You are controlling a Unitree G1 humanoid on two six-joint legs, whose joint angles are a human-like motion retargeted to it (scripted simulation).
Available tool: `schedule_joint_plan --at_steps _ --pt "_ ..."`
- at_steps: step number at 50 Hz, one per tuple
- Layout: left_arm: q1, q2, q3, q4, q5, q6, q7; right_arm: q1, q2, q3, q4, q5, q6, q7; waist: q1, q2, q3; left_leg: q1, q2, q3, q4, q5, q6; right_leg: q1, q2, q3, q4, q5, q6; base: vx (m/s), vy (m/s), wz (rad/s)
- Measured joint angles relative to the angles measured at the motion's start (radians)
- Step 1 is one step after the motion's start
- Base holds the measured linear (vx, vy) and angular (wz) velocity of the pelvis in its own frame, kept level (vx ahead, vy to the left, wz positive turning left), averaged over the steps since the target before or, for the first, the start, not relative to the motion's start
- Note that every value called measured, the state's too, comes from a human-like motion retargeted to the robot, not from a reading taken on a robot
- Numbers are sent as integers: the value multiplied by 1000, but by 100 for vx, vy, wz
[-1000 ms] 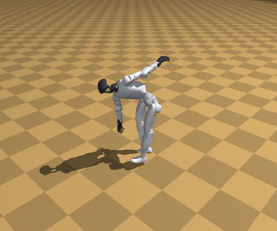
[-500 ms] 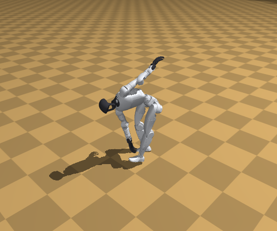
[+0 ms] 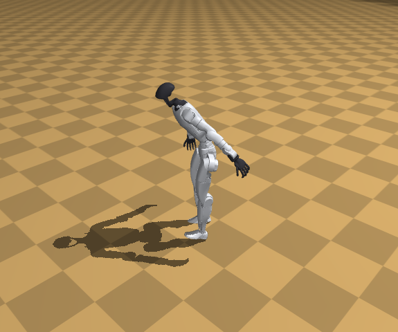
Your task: In place motions
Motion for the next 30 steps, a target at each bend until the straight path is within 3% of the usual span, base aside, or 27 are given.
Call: schedule_joint_plan --at_steps 3,7,12,16,22,25,27,30 --pt "-13 -2 27 -25 69 -4 20 7 25 44 37 32 16 -35 -106 -71 -21 123 13 8 2 -45 -9 105 16 7 -20 -4 -1 39 59 -95" --pt "-21 -37 63 -38 100 2 59 36 58 62 96 42 95 -45 -168 -113 -127 207 40 34 4 -89 -25 155 46 49 -28 -15 -5 39 37 -100" --pt "-17 -120 66 -15 96 62 53 94 113 89 181 -59 166 106 -216 -120 -281 254 70 70 11 -119 -44 164 86 115 -26 -29 -21 32 27 -81" --pt "-25 -204 28 14 110 118 49 106 177 155 296 -85 216 231 -225 -109 -354 287 92 113 14 -132 -60 166 123 171 -27 -31 -37 18 15 -82" --pt "-74 -317 -82 50 189 154 -38 90 304 278 391 -121 253 298 -244 -87 -391 294 121 113 59 -150 -99 160 158 220 -23 -24 -47 -2 10 -45" --pt "-100 -338 -188 46 288 193 -74 81 357 377 360 -132 258 285 -244 -125 -392 263 186 152 145 -151 -195 159 108 255 -12 -22 -39 -7 10 -38" --pt "-112 -322 -232 34 365 231 -25 66 380 426 324 -171 276 286 -254 -104 -385 254 185 139 139 -139 -175 161 132 258 -12 -18 -52 -10 9 40" --pt "-126 -276 -298 12 441 209 -10 38 382 518 250 -254 320 279 -477 -55 -380 252 133 -91 101 -128 -128 202 147 53 -40 -14 -70 -10 6 326"
